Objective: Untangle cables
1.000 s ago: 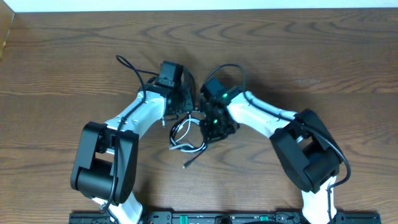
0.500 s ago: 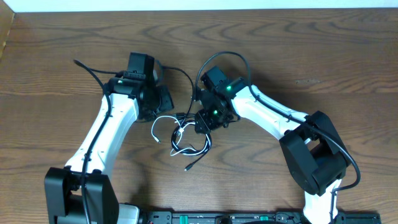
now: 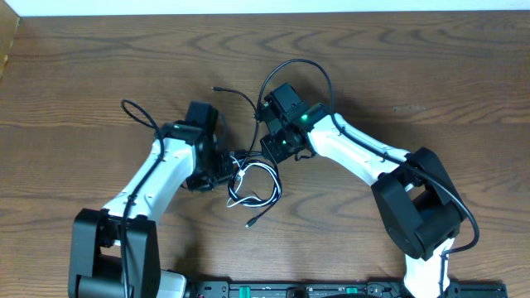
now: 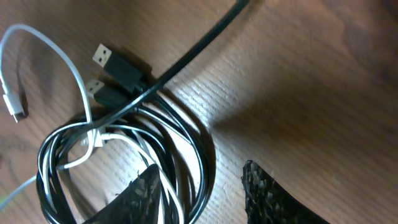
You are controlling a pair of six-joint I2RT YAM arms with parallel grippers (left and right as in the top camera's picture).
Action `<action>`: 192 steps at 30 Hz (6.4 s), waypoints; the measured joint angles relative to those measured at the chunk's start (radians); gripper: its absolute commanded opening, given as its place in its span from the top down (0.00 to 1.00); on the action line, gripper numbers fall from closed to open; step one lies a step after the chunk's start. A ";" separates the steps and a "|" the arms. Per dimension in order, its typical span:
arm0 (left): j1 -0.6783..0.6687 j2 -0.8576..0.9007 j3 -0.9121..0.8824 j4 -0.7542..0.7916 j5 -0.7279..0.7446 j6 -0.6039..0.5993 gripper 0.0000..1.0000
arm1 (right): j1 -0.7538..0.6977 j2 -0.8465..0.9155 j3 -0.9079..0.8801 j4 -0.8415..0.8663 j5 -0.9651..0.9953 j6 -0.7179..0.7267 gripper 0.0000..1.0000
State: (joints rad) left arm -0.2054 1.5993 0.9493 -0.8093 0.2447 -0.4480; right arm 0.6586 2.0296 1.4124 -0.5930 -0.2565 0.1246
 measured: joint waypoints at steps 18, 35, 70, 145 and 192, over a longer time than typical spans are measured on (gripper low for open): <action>-0.003 0.011 -0.073 0.128 0.011 0.000 0.61 | 0.031 0.043 -0.002 0.027 -0.076 -0.126 0.47; -0.009 0.111 -0.044 0.174 -0.068 0.004 0.60 | 0.035 0.088 0.012 0.106 0.041 -0.031 0.51; 0.025 0.148 -0.045 0.507 -0.230 0.122 0.55 | 0.087 0.091 0.021 0.080 0.322 0.043 0.30; 0.138 0.144 -0.044 0.504 -0.143 0.087 0.65 | -0.106 0.119 0.130 -0.217 -0.198 0.033 0.28; 0.138 0.144 -0.044 0.504 -0.142 0.087 0.64 | 0.153 0.169 0.153 0.007 0.411 0.384 0.27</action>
State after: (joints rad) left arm -0.0669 1.7432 0.9054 -0.3050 0.1024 -0.3611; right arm 0.8116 2.1990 1.5654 -0.5861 0.1547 0.5087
